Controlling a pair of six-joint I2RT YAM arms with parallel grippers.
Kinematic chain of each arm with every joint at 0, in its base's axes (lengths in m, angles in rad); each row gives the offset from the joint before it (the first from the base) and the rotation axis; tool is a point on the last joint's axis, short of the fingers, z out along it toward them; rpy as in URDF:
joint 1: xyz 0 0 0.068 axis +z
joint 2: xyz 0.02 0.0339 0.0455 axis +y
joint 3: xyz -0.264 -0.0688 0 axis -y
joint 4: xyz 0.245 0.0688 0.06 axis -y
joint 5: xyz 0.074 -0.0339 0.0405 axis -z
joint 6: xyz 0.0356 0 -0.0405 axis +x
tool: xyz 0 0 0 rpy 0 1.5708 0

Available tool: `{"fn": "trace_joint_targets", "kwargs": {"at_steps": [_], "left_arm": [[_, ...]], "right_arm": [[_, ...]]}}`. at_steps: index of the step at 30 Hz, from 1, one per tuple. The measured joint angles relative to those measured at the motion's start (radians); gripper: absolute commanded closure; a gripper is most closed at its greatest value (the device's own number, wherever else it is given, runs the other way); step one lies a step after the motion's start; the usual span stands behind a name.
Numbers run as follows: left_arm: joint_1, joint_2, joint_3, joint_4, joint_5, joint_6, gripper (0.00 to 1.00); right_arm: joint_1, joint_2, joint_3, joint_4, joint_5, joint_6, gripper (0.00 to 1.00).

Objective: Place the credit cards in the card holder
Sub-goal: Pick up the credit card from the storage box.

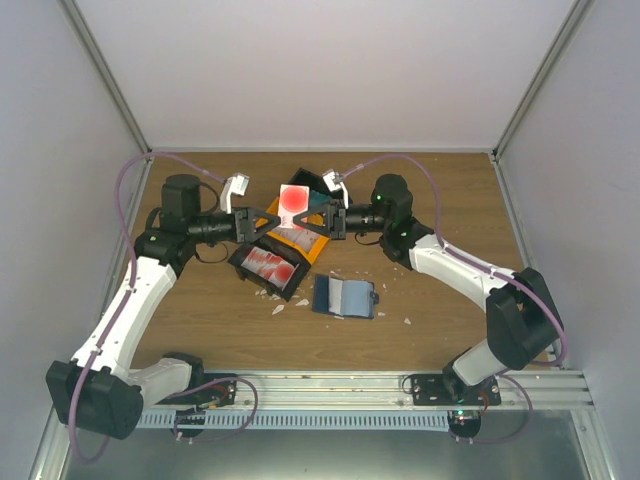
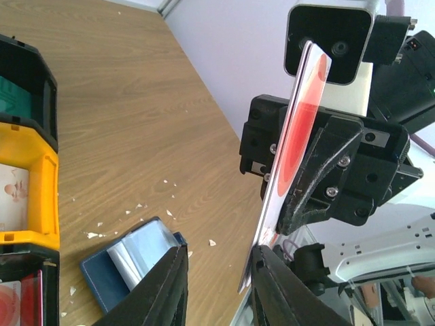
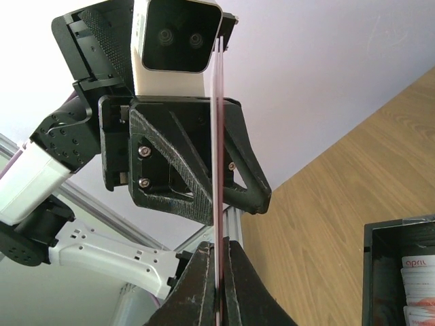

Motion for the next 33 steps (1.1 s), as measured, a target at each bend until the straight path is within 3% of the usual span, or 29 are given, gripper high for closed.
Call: {"fn": "trace_joint_targets", "kwargs": {"at_steps": [4, 8, 21, 28, 33], "left_arm": [[0.0, 0.005, -0.002, -0.002, 0.013, 0.018, 0.81], [0.0, 0.013, -0.002, -0.01, 0.011, 0.033, 0.82], [0.003, 0.032, -0.011, -0.031, 0.001, 0.043, 0.75], [0.003, 0.039, -0.014, -0.038, -0.014, 0.042, 0.78], [0.014, 0.006, -0.014, -0.055, -0.117, 0.031, 0.67]], "right_arm": [[0.0, 0.0, 0.0, 0.0, -0.01, 0.002, 0.99], [-0.006, 0.0, -0.001, 0.0, -0.015, 0.005, 1.0], [-0.003, -0.002, -0.021, 0.011, -0.073, 0.008, 1.0], [0.004, -0.002, -0.021, -0.006, -0.085, -0.016, 1.0], [0.006, -0.005, -0.019, -0.069, -0.035, -0.051, 0.99]]}}
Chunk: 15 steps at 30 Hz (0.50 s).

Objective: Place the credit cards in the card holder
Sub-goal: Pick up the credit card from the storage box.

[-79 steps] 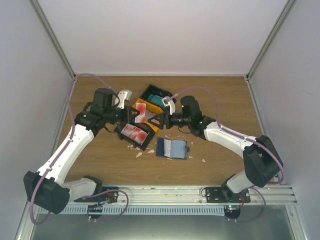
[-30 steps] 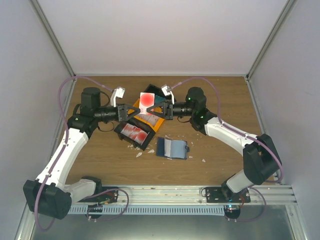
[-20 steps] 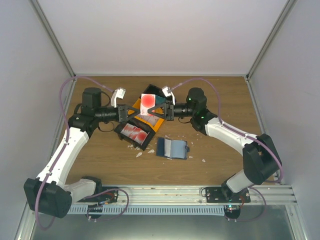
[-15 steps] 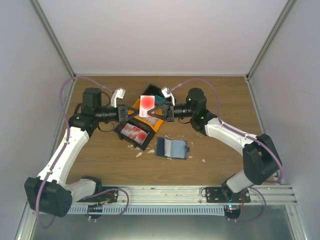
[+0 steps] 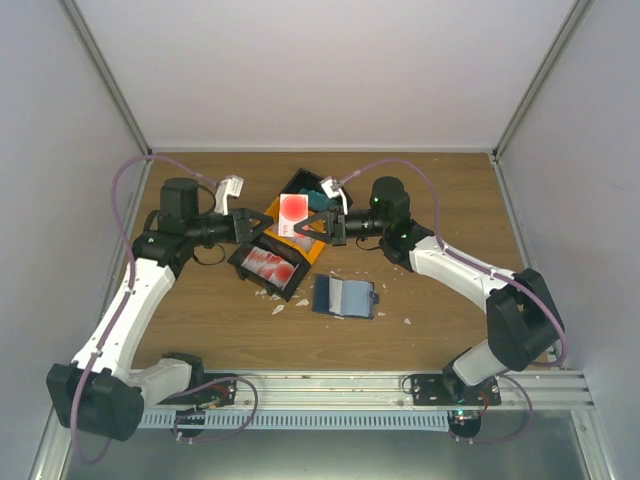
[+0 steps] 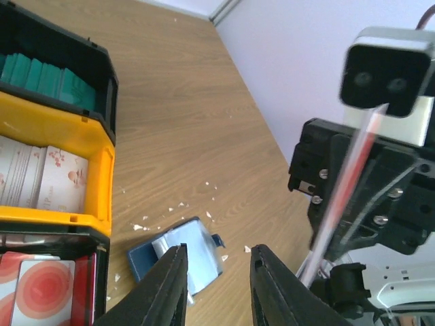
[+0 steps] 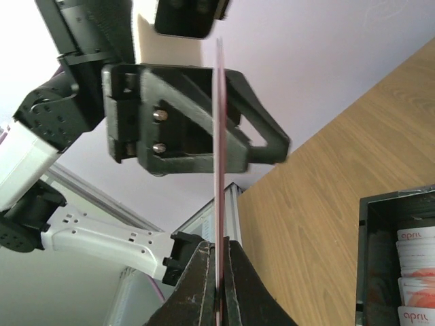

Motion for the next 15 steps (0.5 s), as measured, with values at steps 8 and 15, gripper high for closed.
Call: {"fn": "trace_joint_targets", "kwargs": {"at_steps": [8, 15], "left_arm": [[0.006, -0.07, -0.016, 0.075, 0.084, -0.026, 0.56], [0.006, -0.045, -0.036, 0.093, 0.153, -0.02, 0.77]], "right_arm": [[0.0, -0.005, 0.007, -0.023, 0.02, -0.019, 1.0], [0.0, -0.005, 0.011, -0.022, -0.004, -0.019, 0.99]]}}
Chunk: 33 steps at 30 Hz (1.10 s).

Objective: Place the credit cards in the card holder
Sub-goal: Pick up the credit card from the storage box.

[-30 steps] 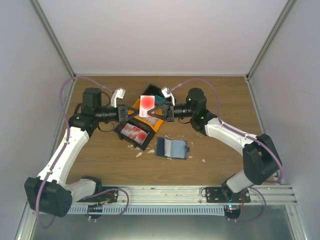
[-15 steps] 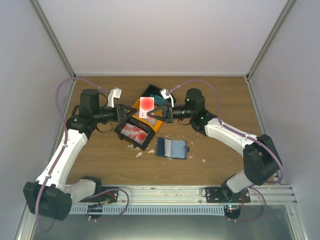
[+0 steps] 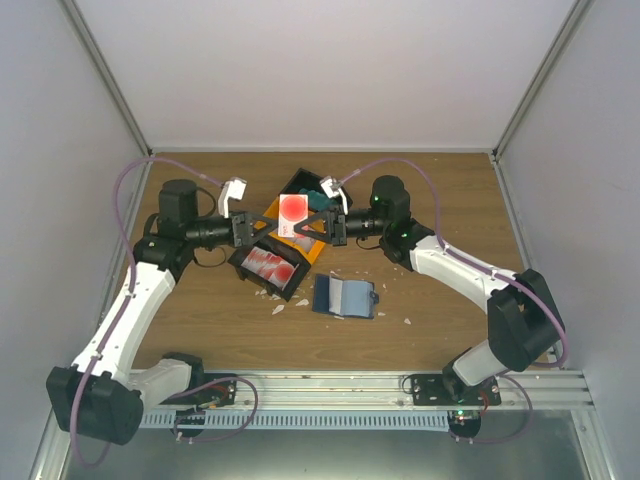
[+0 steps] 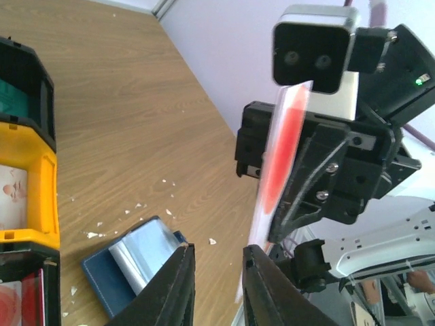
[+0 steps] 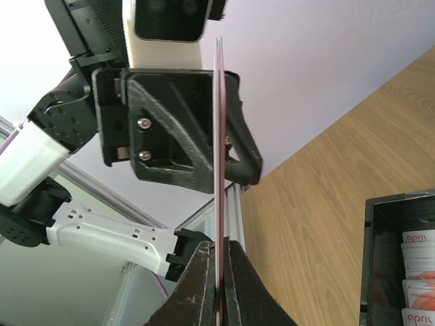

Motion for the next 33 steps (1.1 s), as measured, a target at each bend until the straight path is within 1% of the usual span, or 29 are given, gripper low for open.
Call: {"fn": "trace_joint_targets", "kwargs": {"at_steps": [5, 10, 15, 20, 22, 26, 33], "left_arm": [[0.001, 0.03, -0.013, 0.0, 0.016, 0.004, 0.74], [0.001, 0.035, -0.015, 0.0, 0.026, 0.005, 0.74], [0.001, 0.033, -0.015, -0.002, 0.001, 0.006, 0.73], [0.001, 0.005, -0.015, -0.003, -0.046, 0.002, 0.6], [0.001, -0.007, -0.015, 0.003, -0.043, 0.002, 0.59], [0.001, -0.012, -0.016, 0.013, -0.023, -0.005, 0.61], [0.001, 0.005, -0.025, 0.015, 0.005, -0.004, 0.75]], "right_arm": [[0.0, 0.0, 0.0, -0.002, -0.005, 0.0, 0.99], [0.003, 0.0, 0.0, -0.001, -0.011, 0.0, 1.0], [0.003, 0.0, 0.001, -0.004, -0.005, -0.001, 1.0], [0.003, 0.0, 0.011, -0.039, 0.024, -0.023, 0.99], [0.003, 0.0, 0.014, -0.045, 0.028, -0.027, 1.0], [0.005, 0.0, 0.019, -0.053, 0.028, -0.029, 1.0], [0.011, 0.0, 0.021, -0.054, 0.026, -0.031, 0.99]]}}
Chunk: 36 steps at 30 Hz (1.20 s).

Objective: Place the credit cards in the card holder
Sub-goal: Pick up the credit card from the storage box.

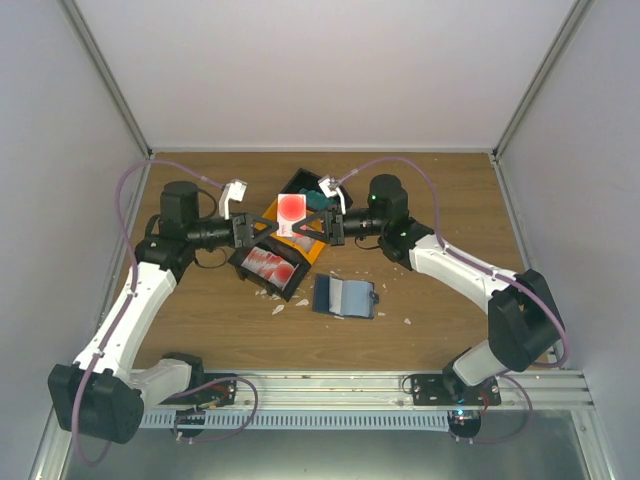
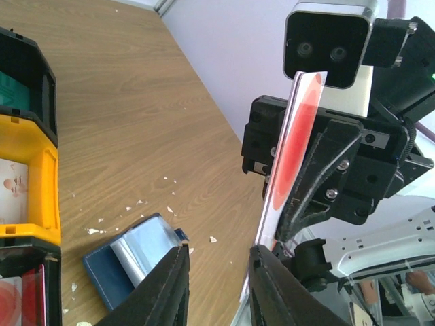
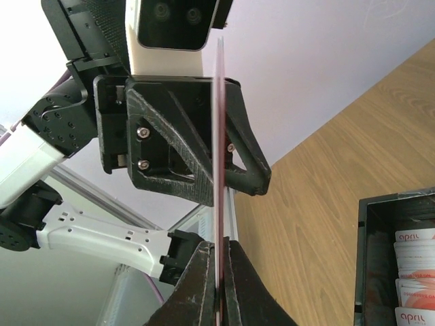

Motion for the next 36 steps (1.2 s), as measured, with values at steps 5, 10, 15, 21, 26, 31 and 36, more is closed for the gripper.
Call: {"fn": "trace_joint_targets", "kwargs": {"at_steps": [5, 10, 15, 21, 26, 31, 36], "left_arm": [[0.0, 0.027, 0.0, 0.0, 0.007, 0.004, 0.79], [0.0, 0.034, 0.0, 0.0, 0.016, 0.006, 0.75], [0.0, 0.046, -0.003, 0.002, 0.047, 0.006, 0.69], [0.006, 0.054, -0.027, 0.025, 0.096, -0.002, 0.79], [0.005, 0.057, -0.034, 0.048, 0.135, -0.023, 1.0], [0.006, 0.059, -0.034, 0.07, 0.144, -0.039, 1.0], [0.013, 0.06, -0.034, 0.067, 0.142, -0.05, 1.0]], "right_arm": [[0.001, 0.0, 0.0, -0.01, 0.004, 0.0, 0.99], [0.001, 0.0, 0.0, -0.015, 0.004, 0.001, 1.0], [0.001, 0.005, 0.0, -0.011, -0.018, 0.005, 1.0], [0.001, 0.026, 0.004, -0.004, -0.045, 0.009, 0.99], [0.002, 0.033, 0.004, -0.005, -0.041, 0.016, 0.95], [-0.01, 0.038, -0.002, 0.016, -0.031, 0.051, 0.95], [-0.016, 0.038, -0.043, 0.08, -0.029, 0.084, 0.95]]}}
